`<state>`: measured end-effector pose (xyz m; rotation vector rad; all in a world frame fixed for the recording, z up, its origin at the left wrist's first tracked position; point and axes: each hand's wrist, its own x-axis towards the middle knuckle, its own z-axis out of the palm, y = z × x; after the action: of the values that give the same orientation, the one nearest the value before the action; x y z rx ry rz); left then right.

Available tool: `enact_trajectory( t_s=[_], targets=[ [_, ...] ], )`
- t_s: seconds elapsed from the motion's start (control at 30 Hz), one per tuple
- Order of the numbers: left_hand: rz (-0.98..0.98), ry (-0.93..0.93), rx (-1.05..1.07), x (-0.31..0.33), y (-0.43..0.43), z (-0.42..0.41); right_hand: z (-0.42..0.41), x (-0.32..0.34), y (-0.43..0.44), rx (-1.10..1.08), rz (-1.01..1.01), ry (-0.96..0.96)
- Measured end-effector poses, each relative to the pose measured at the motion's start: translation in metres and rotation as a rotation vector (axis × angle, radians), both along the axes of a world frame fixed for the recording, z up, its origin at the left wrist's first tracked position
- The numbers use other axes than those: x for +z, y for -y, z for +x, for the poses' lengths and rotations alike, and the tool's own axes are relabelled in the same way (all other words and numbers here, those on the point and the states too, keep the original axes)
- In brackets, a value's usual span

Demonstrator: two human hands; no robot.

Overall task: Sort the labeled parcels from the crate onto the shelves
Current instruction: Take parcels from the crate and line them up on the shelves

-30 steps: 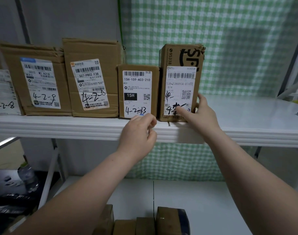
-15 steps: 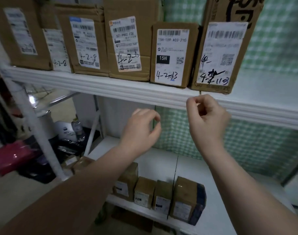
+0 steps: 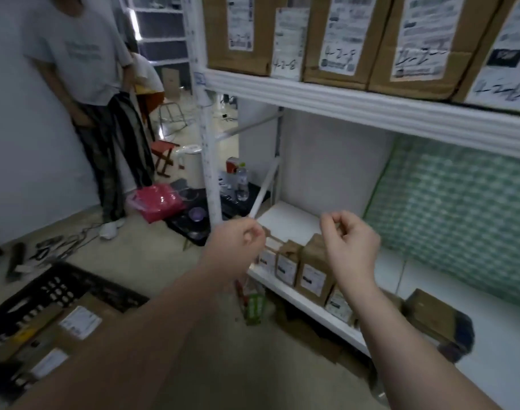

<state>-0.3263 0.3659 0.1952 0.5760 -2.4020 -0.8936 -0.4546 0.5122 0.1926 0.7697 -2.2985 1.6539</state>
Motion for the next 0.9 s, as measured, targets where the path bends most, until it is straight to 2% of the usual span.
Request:
enact_trajectory(
  t_s=[0.13,0.33,0.43,0.57,0.77,0.9],
  targets=[
    [-0.033,0.153,0.249,-0.03,0.069,0.11,0.086,-0.044,0.076,0.205,0.099,0.131],
    [0.149,0.283,0.459,-0.072,0.14,0.267,0.201,-0.095,0.174,0.516,0.34,0.255],
    [0.227,0.324,0.578,-0.089,0.163,0.325,0.242,-0.109,0.21,0.665,0.453,0.236],
    [0.325,0.353,0.703,-0.113,0.186,0.376,0.275,-0.132,0.252,0.792,0.582,0.185],
    [0.48,0.403,0.78,-0.149,0.213,0.41,0.289,-0.185,0.319,0.889,0.743,0.289],
    [0.664,0.382,0.843,-0.176,0.246,0.415,0.284,-0.23,0.37,0.95,0.891,0.333]
  ],
)
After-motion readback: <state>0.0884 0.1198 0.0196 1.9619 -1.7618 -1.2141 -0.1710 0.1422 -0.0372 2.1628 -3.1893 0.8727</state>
